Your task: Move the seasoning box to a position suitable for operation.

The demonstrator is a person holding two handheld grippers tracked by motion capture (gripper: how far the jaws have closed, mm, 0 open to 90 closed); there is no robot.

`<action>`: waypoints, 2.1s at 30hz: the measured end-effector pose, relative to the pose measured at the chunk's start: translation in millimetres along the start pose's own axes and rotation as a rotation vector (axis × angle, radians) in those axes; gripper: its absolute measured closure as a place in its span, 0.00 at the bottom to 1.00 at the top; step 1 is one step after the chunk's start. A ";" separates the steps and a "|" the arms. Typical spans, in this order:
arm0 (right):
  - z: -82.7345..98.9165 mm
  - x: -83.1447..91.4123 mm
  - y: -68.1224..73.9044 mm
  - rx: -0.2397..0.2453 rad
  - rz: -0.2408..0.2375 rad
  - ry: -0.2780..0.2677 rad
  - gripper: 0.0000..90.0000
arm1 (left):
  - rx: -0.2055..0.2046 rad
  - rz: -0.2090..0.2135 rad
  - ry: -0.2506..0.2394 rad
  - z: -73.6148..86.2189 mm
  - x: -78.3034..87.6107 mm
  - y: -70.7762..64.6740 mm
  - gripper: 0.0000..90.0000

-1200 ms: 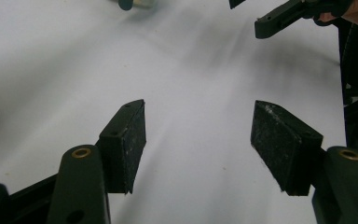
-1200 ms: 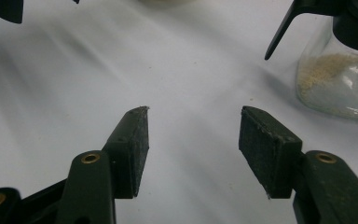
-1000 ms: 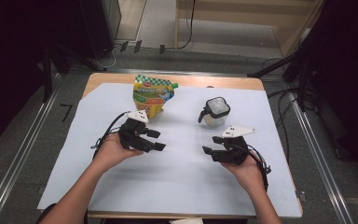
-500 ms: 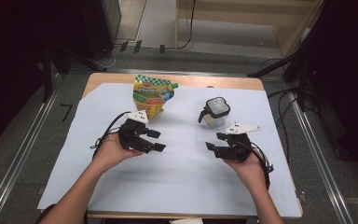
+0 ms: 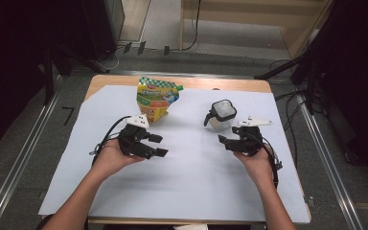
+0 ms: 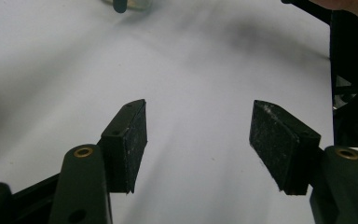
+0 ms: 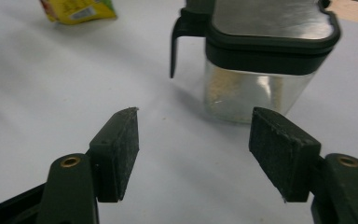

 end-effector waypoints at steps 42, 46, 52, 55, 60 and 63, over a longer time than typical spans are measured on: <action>-11.3 -79.7 -51.6 -0.102 0.157 -0.025 0.15 | 0.000 0.014 0.006 8.2 -5.6 -3.2 0.42; -12.5 -84.0 -52.6 -0.105 0.170 -0.040 0.15 | 0.004 0.013 0.005 10.3 -4.8 -2.9 0.42; -14.4 -91.6 -54.5 -0.099 0.200 -0.057 0.15 | 0.013 0.014 0.003 12.7 -4.4 -3.5 0.42; -15.3 -93.6 -55.0 -0.093 0.213 -0.060 0.16 | 0.016 0.012 0.004 14.1 -3.9 -2.7 0.42; -15.0 -93.0 -55.3 -0.071 0.216 -0.052 0.17 | 0.021 0.005 -0.001 14.5 -2.4 -0.3 0.42; -15.5 -92.8 -55.0 -0.067 0.221 -0.048 0.17 | 0.025 0.010 -0.008 14.0 -2.5 0.0 0.42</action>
Point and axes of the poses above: each handheld gripper's, and its own axes: x roughly backward along the jaws, z roughly out of its underside, y roughly to its left, the point moved 10 cm from there along -x, roughly forward along the jaws, and after that the axes turned 15 degrees about x, right-handed, at the moved point
